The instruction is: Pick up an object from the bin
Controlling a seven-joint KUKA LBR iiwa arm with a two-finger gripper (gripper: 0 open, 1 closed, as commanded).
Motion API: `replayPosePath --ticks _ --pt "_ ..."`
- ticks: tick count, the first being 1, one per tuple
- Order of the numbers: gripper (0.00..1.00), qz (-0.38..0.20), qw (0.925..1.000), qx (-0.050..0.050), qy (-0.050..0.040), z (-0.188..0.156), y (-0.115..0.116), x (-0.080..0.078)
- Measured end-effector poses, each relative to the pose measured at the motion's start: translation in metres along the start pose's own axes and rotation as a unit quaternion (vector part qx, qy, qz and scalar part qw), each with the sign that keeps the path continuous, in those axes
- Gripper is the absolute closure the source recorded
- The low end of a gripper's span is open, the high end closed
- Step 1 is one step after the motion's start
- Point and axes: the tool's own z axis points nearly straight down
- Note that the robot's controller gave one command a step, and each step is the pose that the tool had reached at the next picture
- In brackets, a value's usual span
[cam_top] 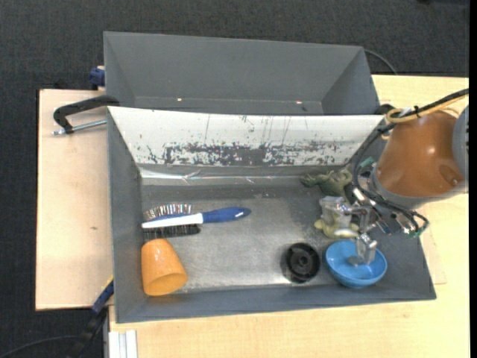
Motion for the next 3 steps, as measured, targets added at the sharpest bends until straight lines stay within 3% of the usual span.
replayPosePath --ticks 1,2,3 --pt "1.0 -0.001 1.0 0.001 -0.0022 -0.002 0.0 -0.002" --pt "1.0 0.0 1.0 0.003 -0.0038 -0.093 -0.002 -0.006" --pt "1.0 0.001 1.0 0.001 -0.0017 -0.111 -0.002 -0.008"
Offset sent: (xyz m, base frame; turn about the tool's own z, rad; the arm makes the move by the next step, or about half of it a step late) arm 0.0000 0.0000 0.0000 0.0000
